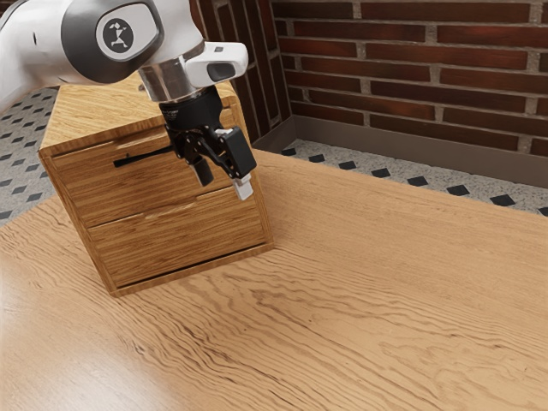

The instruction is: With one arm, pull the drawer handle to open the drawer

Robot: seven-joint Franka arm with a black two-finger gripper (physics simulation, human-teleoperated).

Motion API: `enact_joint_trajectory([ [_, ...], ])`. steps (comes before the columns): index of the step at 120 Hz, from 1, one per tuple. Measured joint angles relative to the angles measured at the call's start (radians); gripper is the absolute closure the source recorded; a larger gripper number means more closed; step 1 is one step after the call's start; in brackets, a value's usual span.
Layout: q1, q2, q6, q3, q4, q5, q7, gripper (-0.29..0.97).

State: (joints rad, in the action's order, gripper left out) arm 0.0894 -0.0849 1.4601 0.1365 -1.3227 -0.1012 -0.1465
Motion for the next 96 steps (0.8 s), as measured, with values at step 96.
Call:
enact_joint_trajectory([
  [96,0.006,0.439,-0.081,-0.091,-0.190,0.068,0.001,0.00],
])
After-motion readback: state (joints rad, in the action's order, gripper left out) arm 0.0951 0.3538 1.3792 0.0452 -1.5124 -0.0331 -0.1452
